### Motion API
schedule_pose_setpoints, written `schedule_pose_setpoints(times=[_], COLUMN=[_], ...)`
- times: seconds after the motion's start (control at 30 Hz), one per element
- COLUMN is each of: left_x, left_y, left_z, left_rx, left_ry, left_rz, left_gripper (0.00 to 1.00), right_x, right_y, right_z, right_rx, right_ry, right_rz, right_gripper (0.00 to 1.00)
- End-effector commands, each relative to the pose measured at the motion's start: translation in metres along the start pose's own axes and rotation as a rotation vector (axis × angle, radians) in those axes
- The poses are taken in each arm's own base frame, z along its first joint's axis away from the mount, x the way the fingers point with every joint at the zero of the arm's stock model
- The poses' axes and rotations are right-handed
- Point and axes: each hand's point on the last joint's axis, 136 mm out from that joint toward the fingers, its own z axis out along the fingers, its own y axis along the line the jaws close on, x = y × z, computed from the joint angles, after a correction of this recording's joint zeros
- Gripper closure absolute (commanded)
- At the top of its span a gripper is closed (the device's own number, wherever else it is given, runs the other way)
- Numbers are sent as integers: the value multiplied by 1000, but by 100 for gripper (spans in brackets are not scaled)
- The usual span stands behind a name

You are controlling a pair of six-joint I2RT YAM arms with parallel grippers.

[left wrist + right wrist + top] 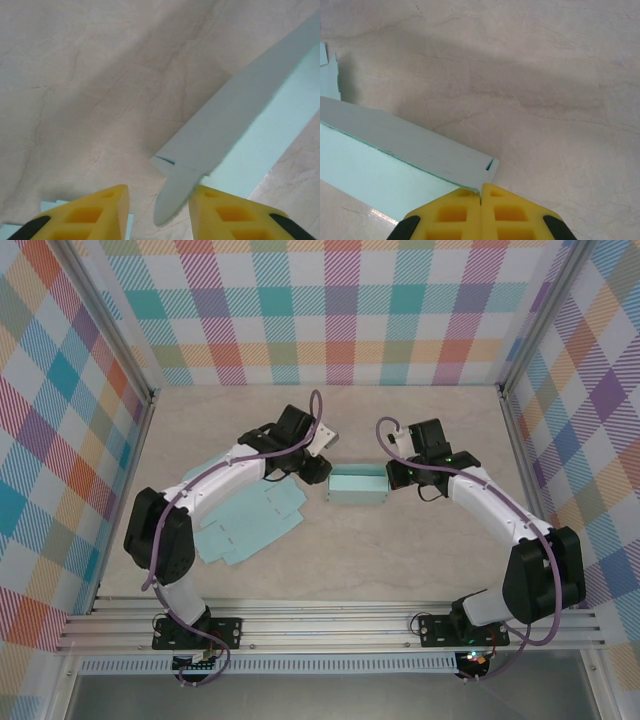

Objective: Fold the paper box

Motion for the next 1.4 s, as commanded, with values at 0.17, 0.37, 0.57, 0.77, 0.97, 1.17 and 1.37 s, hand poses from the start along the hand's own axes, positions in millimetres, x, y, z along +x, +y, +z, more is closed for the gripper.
schedule_pose_setpoints(times=[0.17,0.37,0.57,0.77,0.97,1.17,1.37], left_x=[-8,-15,-9,-4,6,6,4], left_y=[-5,-19,-21,-25,-21,-25,-29], left_z=[3,7,19,29,42,49,50], left_rx=[15,96,93,64,32,30,20], left_ry=[2,-24,-20,-23,-14,-31,-45], left_rz=[-73,-229,-323,-320,-316,-322,-314], left_gripper=[86,94,100,100,100,100,100], right_x=[-10,-11,-13,-21,-28,-26,-25], right_y=[8,10,15,22,28,30,28], right_z=[-1,1,5,7,4,13,16], right_rx=[-11,19,15,-22,-55,-76,-65], right_ry=[-11,-13,-19,-41,-59,-66,-92], right_rz=[8,84,175,257,287,334,351], right_gripper=[100,100,100,100,100,100,100])
